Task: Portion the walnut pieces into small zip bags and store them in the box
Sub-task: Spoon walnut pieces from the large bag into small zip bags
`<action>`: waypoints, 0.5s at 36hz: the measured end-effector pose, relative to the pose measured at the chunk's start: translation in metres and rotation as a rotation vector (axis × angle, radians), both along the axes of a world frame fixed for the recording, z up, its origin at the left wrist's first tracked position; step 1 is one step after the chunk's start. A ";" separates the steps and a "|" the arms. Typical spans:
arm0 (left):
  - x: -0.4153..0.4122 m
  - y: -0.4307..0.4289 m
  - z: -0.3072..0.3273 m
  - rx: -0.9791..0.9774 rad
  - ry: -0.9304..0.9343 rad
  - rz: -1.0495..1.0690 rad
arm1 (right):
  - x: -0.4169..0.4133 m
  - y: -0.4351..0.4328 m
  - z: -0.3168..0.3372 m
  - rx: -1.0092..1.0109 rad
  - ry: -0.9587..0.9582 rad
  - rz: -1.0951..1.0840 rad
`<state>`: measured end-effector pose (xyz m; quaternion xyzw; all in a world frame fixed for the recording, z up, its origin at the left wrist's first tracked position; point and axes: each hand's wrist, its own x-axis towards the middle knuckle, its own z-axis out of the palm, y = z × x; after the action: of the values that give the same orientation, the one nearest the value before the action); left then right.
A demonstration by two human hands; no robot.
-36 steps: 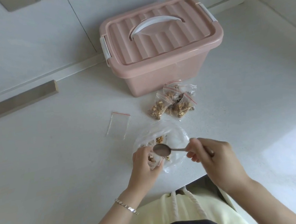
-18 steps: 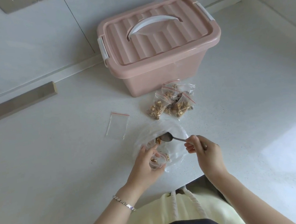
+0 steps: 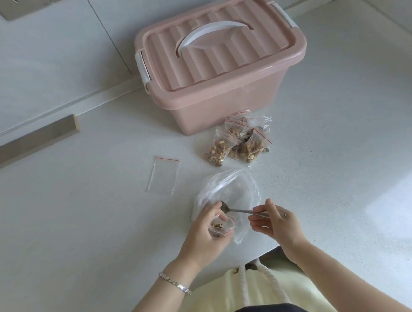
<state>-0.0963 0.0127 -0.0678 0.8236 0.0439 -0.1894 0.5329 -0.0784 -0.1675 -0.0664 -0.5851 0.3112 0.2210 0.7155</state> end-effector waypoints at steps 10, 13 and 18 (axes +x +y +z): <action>-0.005 0.000 0.004 0.132 -0.191 -0.044 | -0.006 -0.024 -0.003 0.213 0.106 -0.228; -0.007 0.007 0.003 0.226 -0.234 -0.026 | -0.005 -0.030 0.001 0.205 0.071 -0.207; -0.005 0.014 0.004 0.255 -0.238 0.064 | 0.001 -0.038 0.022 0.146 -0.018 -0.143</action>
<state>-0.1008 0.0263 -0.0640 0.8992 0.0304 -0.0664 0.4314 -0.0779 -0.2056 -0.0441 -0.5095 0.3290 0.1862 0.7730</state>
